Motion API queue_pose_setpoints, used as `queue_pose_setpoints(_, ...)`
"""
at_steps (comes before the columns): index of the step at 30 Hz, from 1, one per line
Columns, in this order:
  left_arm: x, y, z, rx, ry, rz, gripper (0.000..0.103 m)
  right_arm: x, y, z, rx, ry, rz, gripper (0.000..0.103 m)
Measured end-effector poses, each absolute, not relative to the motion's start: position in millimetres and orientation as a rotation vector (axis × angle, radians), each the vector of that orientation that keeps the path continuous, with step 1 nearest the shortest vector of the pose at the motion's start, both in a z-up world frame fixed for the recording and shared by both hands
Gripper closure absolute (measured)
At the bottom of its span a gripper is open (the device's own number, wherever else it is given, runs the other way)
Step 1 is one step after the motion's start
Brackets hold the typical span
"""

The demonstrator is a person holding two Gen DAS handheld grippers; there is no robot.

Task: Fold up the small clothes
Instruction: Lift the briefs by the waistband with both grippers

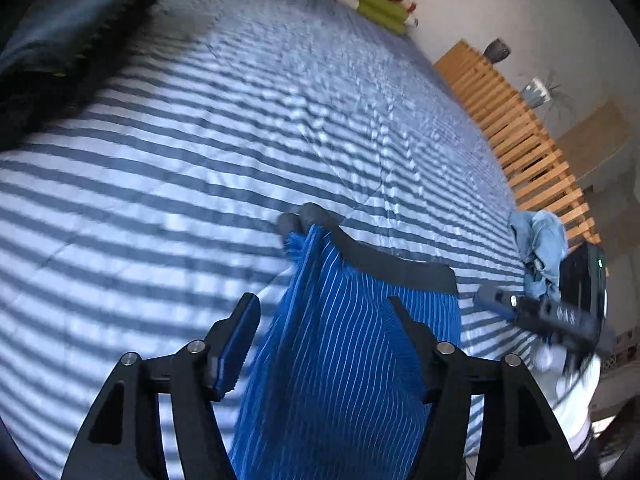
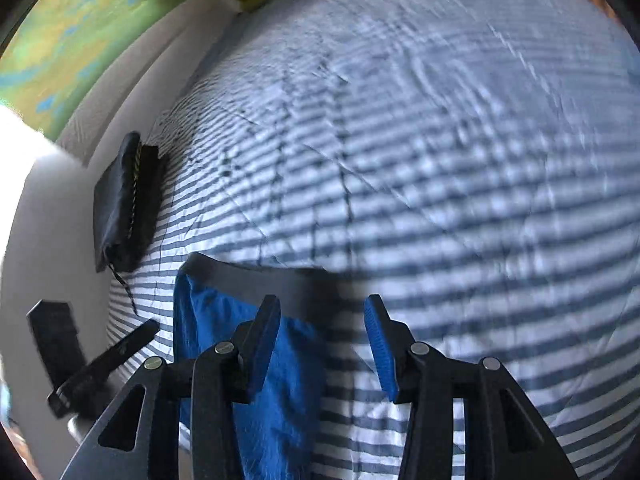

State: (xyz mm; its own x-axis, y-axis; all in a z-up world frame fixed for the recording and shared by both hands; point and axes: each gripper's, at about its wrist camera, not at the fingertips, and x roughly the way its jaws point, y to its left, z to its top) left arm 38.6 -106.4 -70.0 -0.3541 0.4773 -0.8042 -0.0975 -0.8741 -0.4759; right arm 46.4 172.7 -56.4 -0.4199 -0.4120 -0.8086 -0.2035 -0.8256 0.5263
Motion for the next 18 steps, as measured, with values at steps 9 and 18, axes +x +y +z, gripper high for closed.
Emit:
queue_pose_setpoints(9,-11,-84,-102,-1.658,-0.555,2.226,0.074,34,151,-85,1.62,-0.957,-2.231,0.062)
queue_pose_setpoints(18,0,-96,-66,-1.498,-0.588,2.249,0.095,32,150,-68,1.5,-0.954,-2.272,0.089)
